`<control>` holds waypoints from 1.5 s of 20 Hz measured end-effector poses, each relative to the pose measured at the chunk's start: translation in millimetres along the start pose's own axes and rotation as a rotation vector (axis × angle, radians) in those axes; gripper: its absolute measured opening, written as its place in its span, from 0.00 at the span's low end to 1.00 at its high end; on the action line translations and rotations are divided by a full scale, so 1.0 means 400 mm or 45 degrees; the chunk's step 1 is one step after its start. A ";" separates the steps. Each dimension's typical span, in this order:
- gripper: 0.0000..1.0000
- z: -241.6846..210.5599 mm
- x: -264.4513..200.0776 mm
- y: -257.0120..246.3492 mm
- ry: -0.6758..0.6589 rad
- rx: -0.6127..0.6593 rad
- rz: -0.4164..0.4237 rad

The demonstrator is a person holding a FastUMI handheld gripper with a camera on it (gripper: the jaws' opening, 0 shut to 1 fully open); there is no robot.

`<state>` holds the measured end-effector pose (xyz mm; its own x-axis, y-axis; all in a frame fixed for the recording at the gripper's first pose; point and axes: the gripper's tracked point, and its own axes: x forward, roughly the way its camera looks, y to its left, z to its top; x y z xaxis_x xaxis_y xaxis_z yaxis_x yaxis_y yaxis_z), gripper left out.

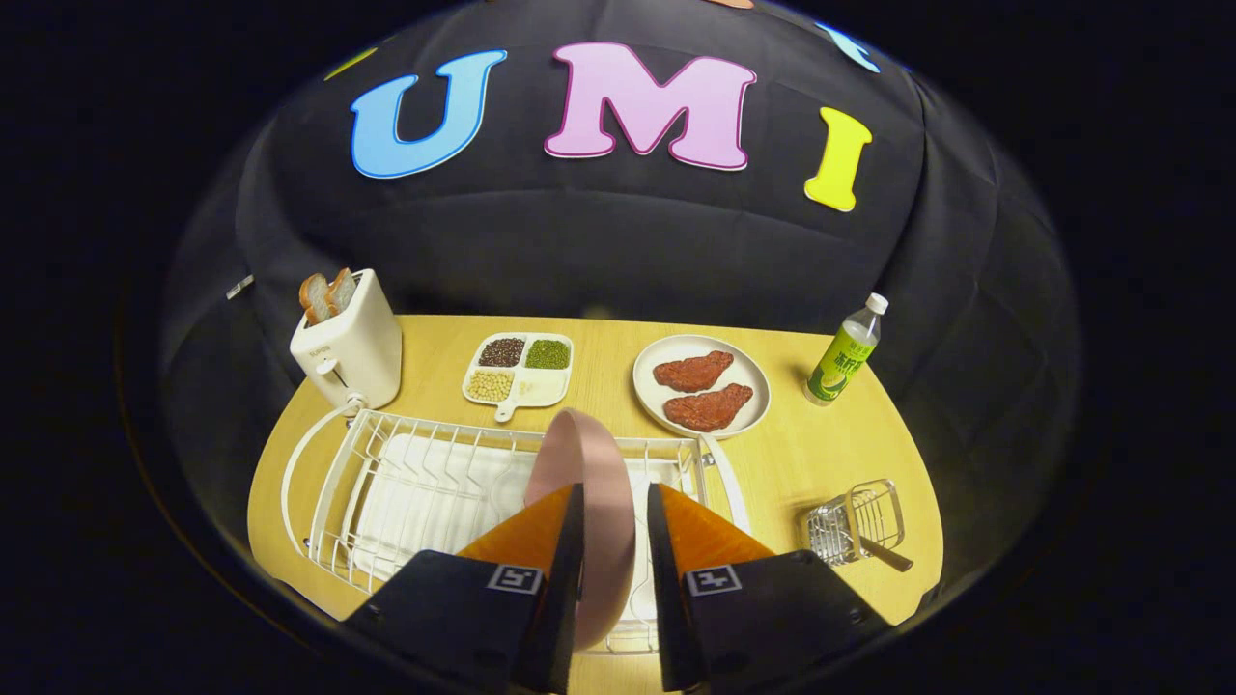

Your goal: Take the plate from the dish rack, then take the spoon from the basket and place it into the plate.

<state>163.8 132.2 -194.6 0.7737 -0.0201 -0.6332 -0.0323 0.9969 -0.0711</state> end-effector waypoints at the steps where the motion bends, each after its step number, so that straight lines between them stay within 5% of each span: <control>1: 0.36 -0.010 0.009 0.007 0.025 0.019 0.005; 18: 0.25 0.045 -0.018 -0.014 -0.059 -0.011 -0.141; 24: 0.25 0.057 -0.029 -0.018 -0.052 0.048 -0.105; 30: 0.25 0.085 -0.064 0.047 -0.131 -0.143 -0.121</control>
<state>165.0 154.1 -153.7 0.8370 -0.1002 -0.5380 -0.0222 0.9760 -0.2165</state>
